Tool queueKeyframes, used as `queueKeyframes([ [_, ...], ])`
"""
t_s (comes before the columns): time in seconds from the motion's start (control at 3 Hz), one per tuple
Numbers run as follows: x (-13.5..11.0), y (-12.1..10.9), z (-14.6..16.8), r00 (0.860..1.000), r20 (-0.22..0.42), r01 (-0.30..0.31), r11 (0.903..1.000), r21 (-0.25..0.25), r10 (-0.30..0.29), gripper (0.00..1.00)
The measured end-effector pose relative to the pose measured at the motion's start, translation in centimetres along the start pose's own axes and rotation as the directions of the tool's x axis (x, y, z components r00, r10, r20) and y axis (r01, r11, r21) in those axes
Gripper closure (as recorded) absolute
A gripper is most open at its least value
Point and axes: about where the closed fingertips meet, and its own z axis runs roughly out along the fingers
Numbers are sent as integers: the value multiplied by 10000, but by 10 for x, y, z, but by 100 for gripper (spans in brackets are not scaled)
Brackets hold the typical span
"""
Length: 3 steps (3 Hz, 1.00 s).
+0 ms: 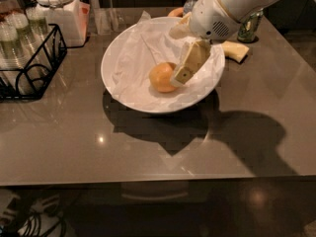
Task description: Pick orange from white bowl
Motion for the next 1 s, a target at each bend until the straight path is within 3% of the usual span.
queueKeyframes([
  [1.0, -8, -29, 73, 9976, 695, 145, 9916, -1283, -56, 6],
])
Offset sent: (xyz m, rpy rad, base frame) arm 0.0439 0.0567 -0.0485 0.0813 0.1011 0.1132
